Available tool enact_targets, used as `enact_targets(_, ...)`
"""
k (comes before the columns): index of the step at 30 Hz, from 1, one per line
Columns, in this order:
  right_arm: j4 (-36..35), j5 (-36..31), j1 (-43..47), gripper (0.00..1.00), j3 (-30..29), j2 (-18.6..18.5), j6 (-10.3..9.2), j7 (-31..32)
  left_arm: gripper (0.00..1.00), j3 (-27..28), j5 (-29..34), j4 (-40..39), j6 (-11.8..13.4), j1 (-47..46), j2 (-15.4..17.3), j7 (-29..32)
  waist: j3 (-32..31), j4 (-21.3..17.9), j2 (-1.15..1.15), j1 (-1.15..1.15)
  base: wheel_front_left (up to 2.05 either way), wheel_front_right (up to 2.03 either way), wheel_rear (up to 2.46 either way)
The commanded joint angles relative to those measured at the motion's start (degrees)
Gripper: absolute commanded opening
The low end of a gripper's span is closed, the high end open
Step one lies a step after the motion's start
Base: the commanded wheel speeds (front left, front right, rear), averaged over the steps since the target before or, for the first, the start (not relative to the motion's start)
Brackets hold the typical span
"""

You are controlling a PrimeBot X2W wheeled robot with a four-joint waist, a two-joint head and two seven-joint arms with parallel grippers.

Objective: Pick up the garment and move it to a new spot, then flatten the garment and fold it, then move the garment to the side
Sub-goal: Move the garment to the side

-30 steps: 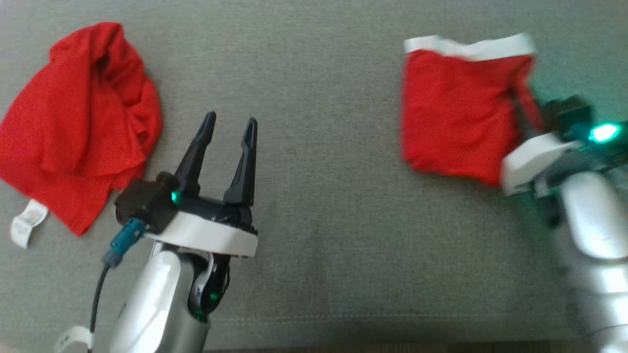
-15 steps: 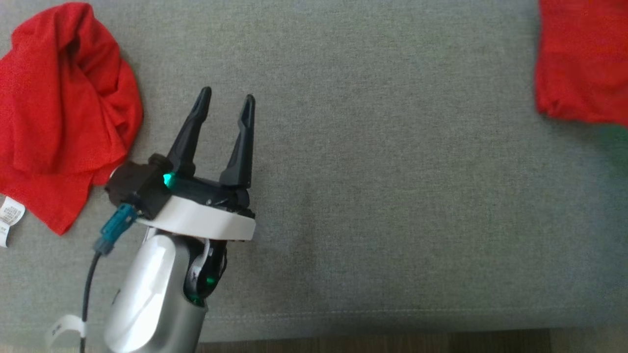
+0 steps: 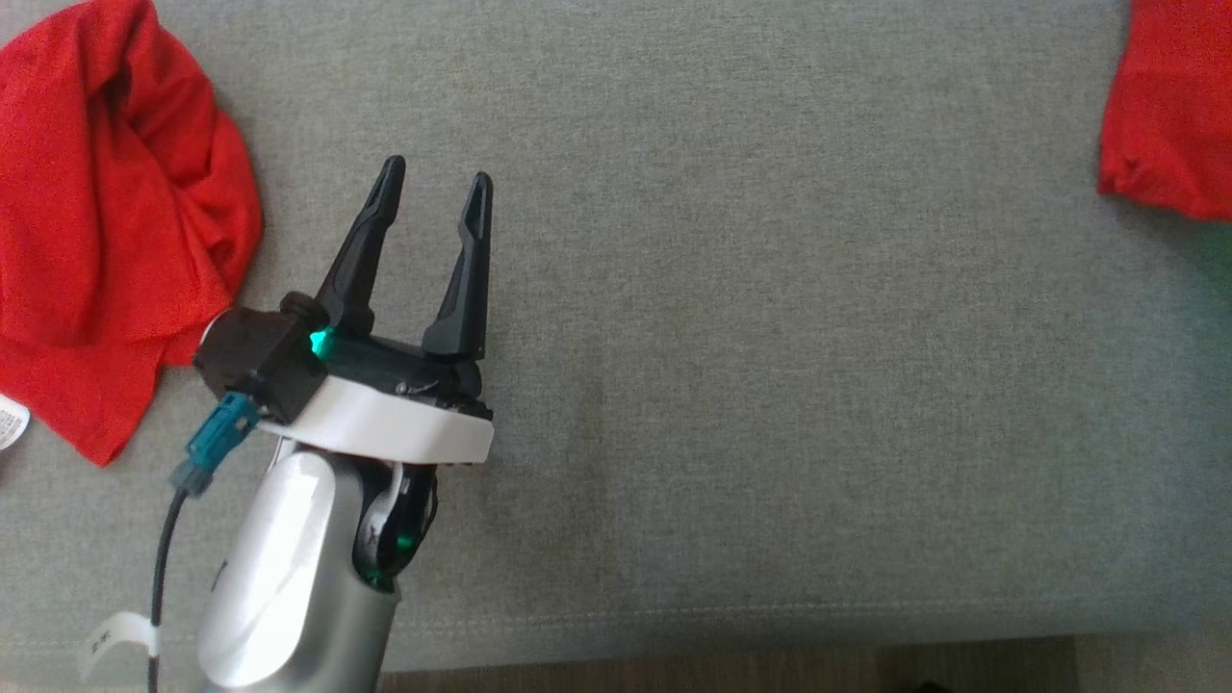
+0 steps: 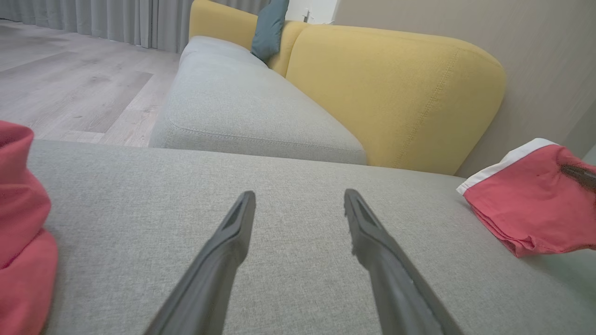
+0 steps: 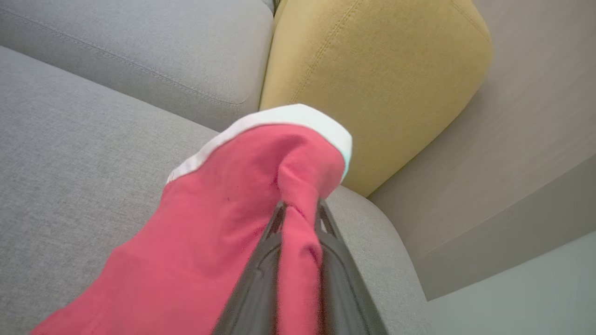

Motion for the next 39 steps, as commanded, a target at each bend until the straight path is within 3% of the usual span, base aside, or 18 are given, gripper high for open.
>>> enact_targets(1, -2.41, 0.33, 1.25, 1.0, -0.72, -0.5, 0.37, 0.23, 1.0, 2.18, 0.58, -1.91, -0.38, -1.5, 0.47, -0.44, 0.04, -0.01, 0.0, 0.0, 0.0, 0.0, 0.0)
enact_targets(14, -5.36, -0.05, 0.66, 1.0, -0.09, 3.17, 0.37, -2.52, 1.0, 1.93, -0.06, -0.66, -0.07, -0.5, 0.47, -0.44, -3.91, 0.98, 0.0, 0.0, 0.0, 0.0, 0.0)
enact_targets(23, -5.9, 1.67, 1.7, 1.0, 5.49, 13.24, 0.37, -9.68, 1.0, 3.1, -0.55, -0.38, 1.45, 2.73, 0.47, -0.44, -11.93, 2.12, 0.0, 0.0, 0.0, 0.0, 0.0)
enact_targets(31, -3.39, 3.94, 10.69, 1.0, 9.47, 23.61, 0.37, -16.2, 1.0, 6.64, -0.09, -0.7, 3.11, 8.03, 0.47, -0.44, -19.79, 3.75, 0.0, 0.0, 0.0, 0.0, 0.0)
enact_targets(39, -2.0, 8.41, 20.2, 1.0, 12.27, 25.19, 0.37, -19.91, 1.0, 7.5, 0.84, 0.08, 2.79, 13.16, 0.47, -0.44, -23.97, 4.55, 0.0, 0.0, 0.0, 0.0, 0.0)
